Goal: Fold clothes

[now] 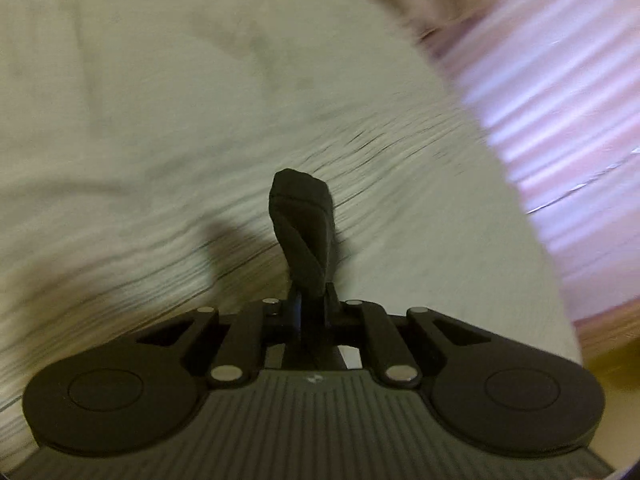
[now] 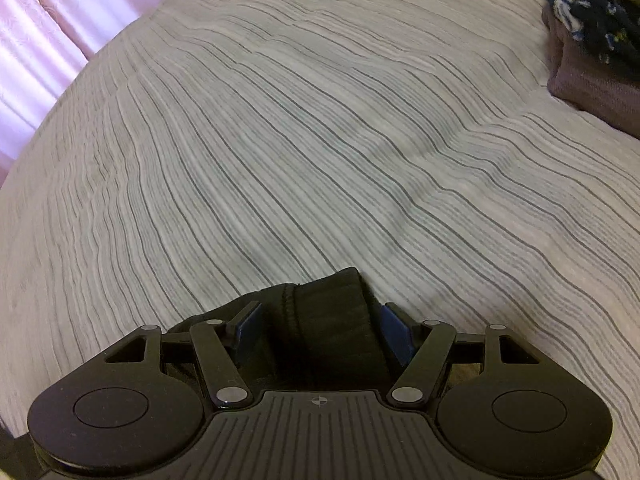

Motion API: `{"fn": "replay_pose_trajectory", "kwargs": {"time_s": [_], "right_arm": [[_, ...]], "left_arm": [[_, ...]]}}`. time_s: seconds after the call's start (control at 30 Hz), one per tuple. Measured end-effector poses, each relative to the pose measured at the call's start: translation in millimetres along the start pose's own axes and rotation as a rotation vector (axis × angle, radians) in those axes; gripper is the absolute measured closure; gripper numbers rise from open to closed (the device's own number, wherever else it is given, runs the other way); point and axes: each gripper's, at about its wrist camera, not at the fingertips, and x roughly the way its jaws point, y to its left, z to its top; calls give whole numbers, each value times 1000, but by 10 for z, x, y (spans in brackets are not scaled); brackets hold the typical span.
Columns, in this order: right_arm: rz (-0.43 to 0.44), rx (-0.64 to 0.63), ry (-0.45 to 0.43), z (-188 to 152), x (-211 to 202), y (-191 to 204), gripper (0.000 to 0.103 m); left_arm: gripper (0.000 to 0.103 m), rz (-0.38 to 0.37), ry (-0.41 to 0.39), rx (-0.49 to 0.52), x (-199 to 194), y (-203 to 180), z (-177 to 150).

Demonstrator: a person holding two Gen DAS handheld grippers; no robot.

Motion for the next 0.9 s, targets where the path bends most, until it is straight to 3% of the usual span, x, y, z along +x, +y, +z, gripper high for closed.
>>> {"fn": "replay_pose_trajectory", "kwargs": {"time_s": [0.07, 0.13, 0.17, 0.2, 0.23, 0.3, 0.4, 0.43, 0.63, 0.77, 0.83, 0.9], "right_arm": [[-4, 10, 3, 5, 12, -14, 35], [-10, 23, 3, 14, 37, -12, 35], [-13, 30, 3, 18, 53, -8, 35], [-20, 38, 0, 25, 77, 3, 35], [-28, 43, -4, 26, 103, 17, 35], [-34, 50, -20, 25, 137, 50, 35], [-39, 39, -26, 38, 147, 89, 35], [-30, 36, -27, 41, 135, 79, 35], [24, 84, -28, -20, 129, -113, 35], [7, 91, -42, -19, 178, -81, 24], [-9, 90, -38, -36, 218, -55, 24], [-18, 85, -35, -20, 233, -23, 24]], "left_arm": [[96, -35, -47, 78, -322, -349, 86], [91, -56, -58, 170, -259, -733, 159], [88, -66, -60, 204, -123, -905, 175], [75, -65, -43, 223, 105, -1036, 161], [69, -58, -14, 237, 359, -1151, 134], [73, -49, 122, 215, 903, -1254, 3], [75, -64, 214, 198, 1133, -1075, -249], [75, -51, 210, 185, 1118, -939, -303], [74, 66, 96, -52, 946, -39, -278], [74, 71, 47, -120, 932, 97, -369], [74, 101, -17, -163, 903, 223, -388], [74, 138, 8, -182, 976, 325, -403]]}}
